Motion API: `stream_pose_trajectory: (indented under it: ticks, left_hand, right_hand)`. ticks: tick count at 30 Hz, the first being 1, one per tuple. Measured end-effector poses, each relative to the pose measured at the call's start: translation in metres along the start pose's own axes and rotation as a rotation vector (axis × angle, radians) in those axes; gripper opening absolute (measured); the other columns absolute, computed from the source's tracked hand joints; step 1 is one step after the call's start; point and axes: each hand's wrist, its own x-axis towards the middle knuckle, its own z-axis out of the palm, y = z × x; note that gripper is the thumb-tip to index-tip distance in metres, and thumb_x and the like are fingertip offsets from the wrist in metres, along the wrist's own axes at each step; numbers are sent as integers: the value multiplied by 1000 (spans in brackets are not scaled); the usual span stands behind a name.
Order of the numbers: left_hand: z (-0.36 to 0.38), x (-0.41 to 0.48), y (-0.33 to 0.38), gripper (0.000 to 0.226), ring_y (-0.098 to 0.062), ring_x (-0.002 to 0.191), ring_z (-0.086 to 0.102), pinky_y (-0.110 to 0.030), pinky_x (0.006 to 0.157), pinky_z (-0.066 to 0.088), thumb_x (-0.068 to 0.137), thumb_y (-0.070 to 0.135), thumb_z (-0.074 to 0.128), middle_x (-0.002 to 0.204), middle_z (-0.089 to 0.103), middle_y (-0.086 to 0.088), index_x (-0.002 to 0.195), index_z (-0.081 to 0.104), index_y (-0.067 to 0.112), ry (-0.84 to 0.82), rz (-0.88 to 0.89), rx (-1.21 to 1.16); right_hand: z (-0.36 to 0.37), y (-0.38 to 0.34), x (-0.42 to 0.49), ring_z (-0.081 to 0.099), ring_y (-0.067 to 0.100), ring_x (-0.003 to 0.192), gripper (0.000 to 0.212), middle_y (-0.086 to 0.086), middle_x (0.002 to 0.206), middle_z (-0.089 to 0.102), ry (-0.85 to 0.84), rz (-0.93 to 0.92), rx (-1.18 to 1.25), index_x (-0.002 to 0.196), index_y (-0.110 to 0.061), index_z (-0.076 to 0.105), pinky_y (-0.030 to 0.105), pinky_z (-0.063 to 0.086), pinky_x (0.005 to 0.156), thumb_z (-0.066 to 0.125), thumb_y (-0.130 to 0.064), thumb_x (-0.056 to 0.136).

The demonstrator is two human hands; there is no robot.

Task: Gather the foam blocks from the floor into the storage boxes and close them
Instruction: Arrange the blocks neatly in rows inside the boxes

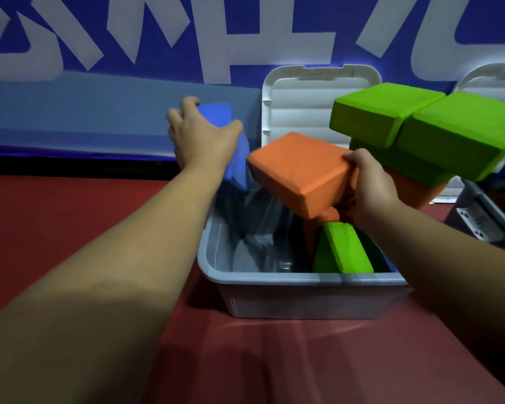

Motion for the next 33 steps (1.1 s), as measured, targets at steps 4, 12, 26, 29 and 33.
stream_pose_trajectory:
  ticks: [4, 12, 26, 29, 33]
  left_hand:
    - [5, -11, 12, 67, -34, 115, 56, -37, 85, 46, 67, 56, 70, 128, 44, -4, 127, 55, 31, -275, 48, 240]
    - [35, -56, 1, 64, -32, 110, 60, -39, 85, 54, 71, 56, 75, 123, 61, -11, 119, 60, 17, -927, 123, 715]
    - [72, -95, -24, 64, -25, 92, 68, -43, 85, 61, 47, 65, 75, 109, 65, -2, 101, 63, 33, -1007, 22, 466]
    - [80, -91, -31, 54, -24, 91, 71, -42, 84, 63, 55, 65, 80, 107, 69, -2, 96, 71, 31, -966, -70, 290]
    - [87, -91, -44, 58, -21, 92, 67, -33, 70, 55, 66, 64, 85, 115, 67, -3, 107, 69, 25, -1000, 22, 394]
  right_hand:
    - [-7, 1, -2, 71, 33, 86, 55, 11, 98, 72, 40, -37, -227, 95, -14, 72, 52, 62, 74, 76, -56, 60]
    - [-15, -1, 4, 68, 30, 104, 93, 8, 113, 72, 138, -287, -633, 117, -12, 70, 39, 56, 89, 68, -82, 57]
    - [-10, 0, 24, 60, 37, 122, 99, 16, 131, 65, 114, -258, -714, 130, -4, 64, 36, 49, 98, 50, -88, 80]
    - [-9, 5, 33, 62, 36, 120, 123, 5, 139, 58, -47, -84, -548, 151, -24, 43, 56, 53, 98, 52, -100, 55]
    - [-4, 18, 44, 74, 37, 95, 88, 9, 113, 71, -299, -25, -464, 130, -18, 58, 59, 61, 80, 76, -71, 63]
